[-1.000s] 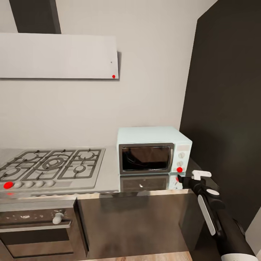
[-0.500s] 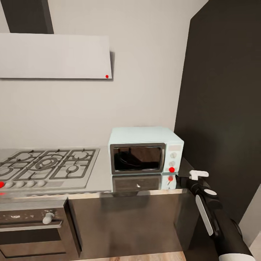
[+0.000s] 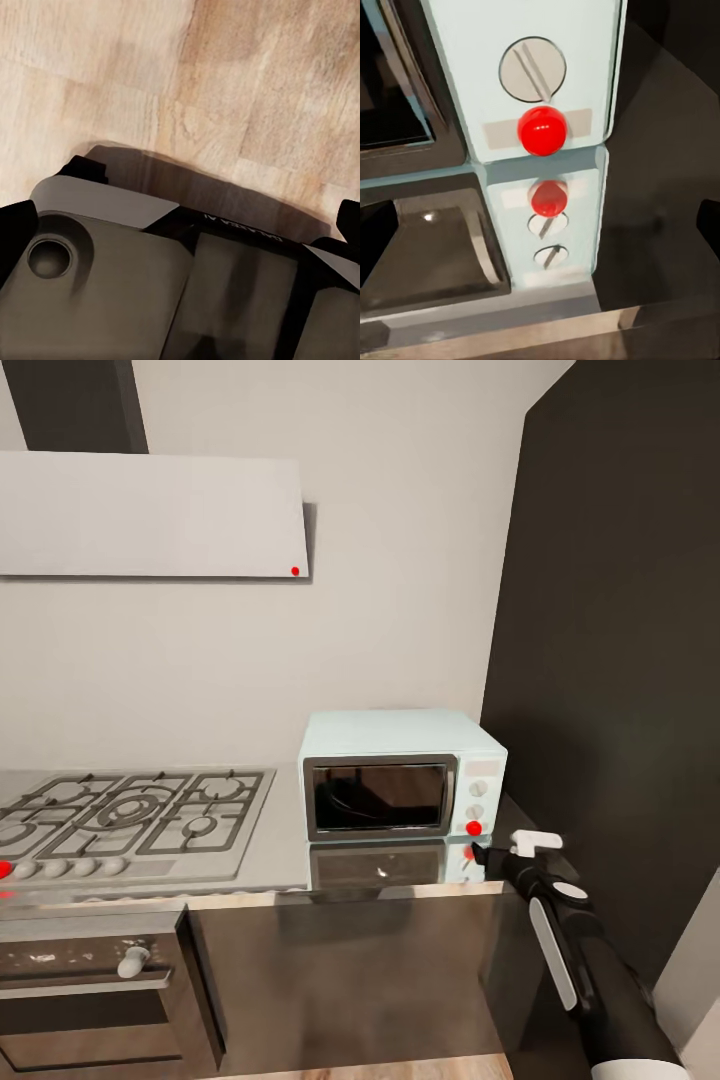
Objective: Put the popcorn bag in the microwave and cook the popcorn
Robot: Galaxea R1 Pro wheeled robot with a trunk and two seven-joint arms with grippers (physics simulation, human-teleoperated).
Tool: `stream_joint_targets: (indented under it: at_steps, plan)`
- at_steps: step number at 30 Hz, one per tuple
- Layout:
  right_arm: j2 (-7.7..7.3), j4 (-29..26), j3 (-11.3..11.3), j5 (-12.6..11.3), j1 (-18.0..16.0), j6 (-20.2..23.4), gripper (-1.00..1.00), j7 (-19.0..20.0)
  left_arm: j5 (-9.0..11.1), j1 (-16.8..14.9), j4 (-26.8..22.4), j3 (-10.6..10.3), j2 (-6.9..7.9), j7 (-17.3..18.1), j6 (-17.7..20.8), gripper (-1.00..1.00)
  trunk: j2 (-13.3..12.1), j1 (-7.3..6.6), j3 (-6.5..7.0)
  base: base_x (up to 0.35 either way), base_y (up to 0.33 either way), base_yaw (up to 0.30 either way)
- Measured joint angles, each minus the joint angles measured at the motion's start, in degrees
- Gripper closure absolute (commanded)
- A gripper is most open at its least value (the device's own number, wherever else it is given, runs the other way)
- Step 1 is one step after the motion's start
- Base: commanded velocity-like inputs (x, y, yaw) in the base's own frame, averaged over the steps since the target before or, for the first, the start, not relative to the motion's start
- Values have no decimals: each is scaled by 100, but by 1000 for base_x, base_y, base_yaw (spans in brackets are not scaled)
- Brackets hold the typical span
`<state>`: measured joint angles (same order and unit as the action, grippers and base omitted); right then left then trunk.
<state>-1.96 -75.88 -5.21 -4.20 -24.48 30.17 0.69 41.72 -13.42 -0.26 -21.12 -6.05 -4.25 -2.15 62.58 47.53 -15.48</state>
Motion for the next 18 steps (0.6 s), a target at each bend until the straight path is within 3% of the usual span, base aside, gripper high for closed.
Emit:
stream_joint_targets:
  at_steps: [2,6,12,18]
  plan:
    - [37,-5,18,12,0,-2,-100,2,0,0,0,-2,0,0,0,-100,0,0,0,0,0,0]
    - [47,-52,337,35,0,-10,-100,-69,0,0,0,3,0,-1,0,-100,0,0,0,0,0,0]
    - [31,-63,360,45,0,-12,-100,-83,0,0,0,4,0,-1,0,-100,0,0,0,4,0,0]
    - [-23,7,352,17,0,-239,-100,-85,0,0,0,-2,30,7,0,-100,1,-3,0,243,0,0]
